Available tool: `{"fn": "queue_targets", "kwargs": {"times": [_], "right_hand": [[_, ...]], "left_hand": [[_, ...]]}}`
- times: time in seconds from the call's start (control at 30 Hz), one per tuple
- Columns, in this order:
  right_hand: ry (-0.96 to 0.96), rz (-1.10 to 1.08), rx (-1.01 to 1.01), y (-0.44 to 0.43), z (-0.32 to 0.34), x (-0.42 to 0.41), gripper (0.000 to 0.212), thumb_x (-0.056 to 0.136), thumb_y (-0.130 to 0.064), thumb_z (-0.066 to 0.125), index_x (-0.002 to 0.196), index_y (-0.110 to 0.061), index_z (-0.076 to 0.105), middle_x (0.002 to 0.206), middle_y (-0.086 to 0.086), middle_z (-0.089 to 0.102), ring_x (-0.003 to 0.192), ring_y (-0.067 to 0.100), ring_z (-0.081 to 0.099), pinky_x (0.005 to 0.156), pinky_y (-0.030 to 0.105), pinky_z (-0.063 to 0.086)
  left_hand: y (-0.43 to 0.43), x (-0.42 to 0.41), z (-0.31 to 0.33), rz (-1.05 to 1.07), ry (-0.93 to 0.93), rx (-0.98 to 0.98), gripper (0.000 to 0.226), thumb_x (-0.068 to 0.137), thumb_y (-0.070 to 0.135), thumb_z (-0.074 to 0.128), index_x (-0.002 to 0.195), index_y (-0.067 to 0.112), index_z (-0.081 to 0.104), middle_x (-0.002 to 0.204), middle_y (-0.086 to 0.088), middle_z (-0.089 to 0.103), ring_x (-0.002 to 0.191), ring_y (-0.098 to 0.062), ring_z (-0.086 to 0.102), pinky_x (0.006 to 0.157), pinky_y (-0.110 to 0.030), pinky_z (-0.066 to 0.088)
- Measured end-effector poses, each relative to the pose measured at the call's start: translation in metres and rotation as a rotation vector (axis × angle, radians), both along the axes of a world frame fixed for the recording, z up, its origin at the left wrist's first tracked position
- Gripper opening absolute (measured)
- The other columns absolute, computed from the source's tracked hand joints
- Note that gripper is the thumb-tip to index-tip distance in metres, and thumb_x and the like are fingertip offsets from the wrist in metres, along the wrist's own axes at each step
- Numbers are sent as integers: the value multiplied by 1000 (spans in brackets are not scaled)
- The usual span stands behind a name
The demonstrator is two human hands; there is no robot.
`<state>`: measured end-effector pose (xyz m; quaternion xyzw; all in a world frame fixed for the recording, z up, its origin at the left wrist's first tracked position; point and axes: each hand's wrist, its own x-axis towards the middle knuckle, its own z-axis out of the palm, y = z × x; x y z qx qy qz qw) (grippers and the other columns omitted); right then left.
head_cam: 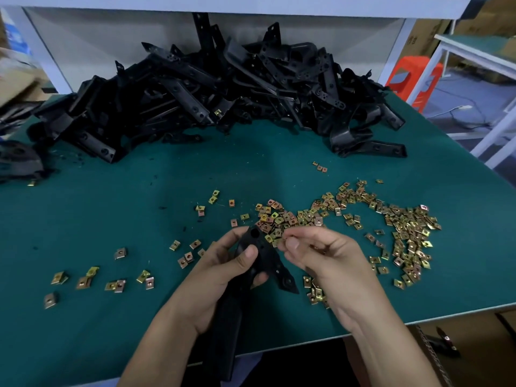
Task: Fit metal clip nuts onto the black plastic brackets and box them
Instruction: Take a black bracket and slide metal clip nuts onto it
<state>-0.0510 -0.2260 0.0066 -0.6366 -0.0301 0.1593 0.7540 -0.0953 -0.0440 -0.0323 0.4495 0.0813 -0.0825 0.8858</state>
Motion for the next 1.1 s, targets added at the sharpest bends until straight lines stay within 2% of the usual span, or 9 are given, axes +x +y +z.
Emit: {"fn": "queue_targets", "kwargs": {"times": [0.13,0.23,0.3,0.47,0.63,0.83,1.1], "right_hand": [[-34,42,-78,10,1,-5,24,94,-2,64,93,-20,80,86,3,78,79,10,73,70,17,55],[-25,23,-78,13,2,-8,19,92,-3,66,93,-17,80,80,3,77,65,4,68,61,16,52],[-7,7,-76,15,2,-9,15,90,-5,69,93,-15,80,79,5,77,63,6,68,60,16,52],[59,-5,-35,14,0,-11,13,88,-14,70,95,-18,80,90,12,78,80,24,74,73,29,59],[42,7,-20,13,-1,-13,19,78,-24,73,96,-20,80,87,13,77,81,29,73,76,34,60],[39,-52,4,16,-4,-14,21,75,-23,76,95,-18,77,86,14,77,77,26,72,72,33,60],[56,-60,-17,15,-10,-16,18,74,-25,76,90,-18,79,91,16,77,83,32,71,89,55,56]], "left_hand": [[1,-1,-1,-52,-58,34,37,82,21,81,117,18,70,111,-12,70,98,-22,71,76,-30,58],[2,-2,-1,-73,-78,32,52,77,28,89,122,15,67,107,-12,70,97,-23,70,76,-31,58],[3,-3,0,-77,-83,54,55,76,31,89,124,15,66,109,-13,70,101,-25,70,78,-32,58],[2,-2,-2,-61,-79,80,35,86,20,77,120,21,70,114,-13,70,108,-29,68,79,-33,58],[3,-3,-1,-80,-102,72,41,83,23,80,122,18,68,111,-14,70,106,-29,68,80,-34,58],[2,-2,-2,-88,-121,120,29,89,17,73,117,22,69,109,-9,71,105,-24,68,79,-33,58],[2,-2,-3,-106,-131,116,29,89,17,70,117,24,70,108,-7,72,101,-21,70,78,-31,59]]}}
